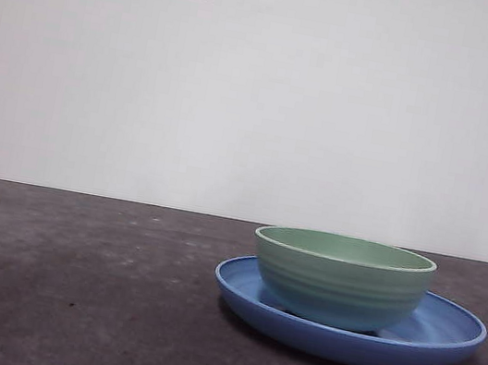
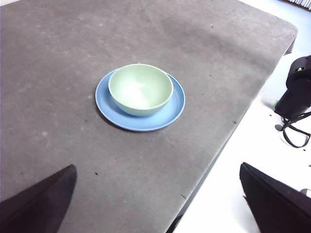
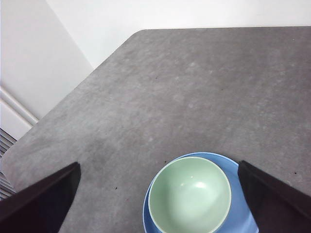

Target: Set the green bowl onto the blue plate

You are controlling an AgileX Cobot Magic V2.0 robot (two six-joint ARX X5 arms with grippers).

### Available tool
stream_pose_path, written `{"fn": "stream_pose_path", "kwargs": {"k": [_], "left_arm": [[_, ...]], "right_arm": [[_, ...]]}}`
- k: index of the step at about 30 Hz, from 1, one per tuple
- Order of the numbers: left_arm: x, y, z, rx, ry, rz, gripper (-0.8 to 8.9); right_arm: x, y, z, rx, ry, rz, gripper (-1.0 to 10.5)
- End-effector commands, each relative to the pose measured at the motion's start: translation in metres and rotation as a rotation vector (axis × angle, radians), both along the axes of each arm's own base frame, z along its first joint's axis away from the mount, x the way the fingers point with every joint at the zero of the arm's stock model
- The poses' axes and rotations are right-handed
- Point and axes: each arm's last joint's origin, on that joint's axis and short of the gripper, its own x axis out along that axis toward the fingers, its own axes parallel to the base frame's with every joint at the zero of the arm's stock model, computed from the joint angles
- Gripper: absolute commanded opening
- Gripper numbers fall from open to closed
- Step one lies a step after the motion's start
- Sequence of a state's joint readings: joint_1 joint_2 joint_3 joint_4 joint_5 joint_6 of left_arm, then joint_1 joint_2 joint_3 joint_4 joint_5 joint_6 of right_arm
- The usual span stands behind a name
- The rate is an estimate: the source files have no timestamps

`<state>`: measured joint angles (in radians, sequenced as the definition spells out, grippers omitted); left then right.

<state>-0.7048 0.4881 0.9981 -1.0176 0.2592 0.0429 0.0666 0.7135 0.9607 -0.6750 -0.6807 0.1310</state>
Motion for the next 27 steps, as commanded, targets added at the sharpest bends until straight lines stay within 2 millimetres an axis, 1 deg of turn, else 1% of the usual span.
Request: {"fn": "stream_pose_path", "kwargs": {"k": [1,7,11,15,17,20,24,27], "left_arm": [[-0.004,0.003,0.003,-0.030,-0.022,-0.002,6.53],[-0.007,0.005,0.003,-0.039,-0.032,-0.002,6.53],[-0.007,0.005,0.003,-0.037,-0.031,-0.003,6.53],[-0.007,0.005,0.003,-0.037,-0.031,-0.002,6.53],[-0.007,0.005,0.003,-0.037,-0.031,-0.003,6.53],[-0.007,0.005,0.003,-0.038,-0.031,-0.003,6.53],[-0.007,0.005,0.003,-0.038,-0.031,-0.003,6.53],[-0.007,0.005,0.003,-0.038,-0.031,-0.003,6.53]], "right_arm": [[0.000,0.000,0.005,0.004,-0.018,0.004,5.2],[-0.001,0.000,0.003,0.052,0.058,-0.018,5.2],[-0.001,0.000,-0.005,0.050,0.164,-0.032,5.2],[0.004,0.000,-0.015,0.035,0.279,-0.043,5.2],[0.010,0.000,-0.021,0.020,0.342,-0.061,5.2],[0.024,0.001,-0.031,0.005,0.432,-0.070,4.8],[0.048,0.002,-0.048,-0.019,0.541,-0.069,4.8],[0.070,0.000,-0.066,-0.051,0.624,-0.081,4.5]]}}
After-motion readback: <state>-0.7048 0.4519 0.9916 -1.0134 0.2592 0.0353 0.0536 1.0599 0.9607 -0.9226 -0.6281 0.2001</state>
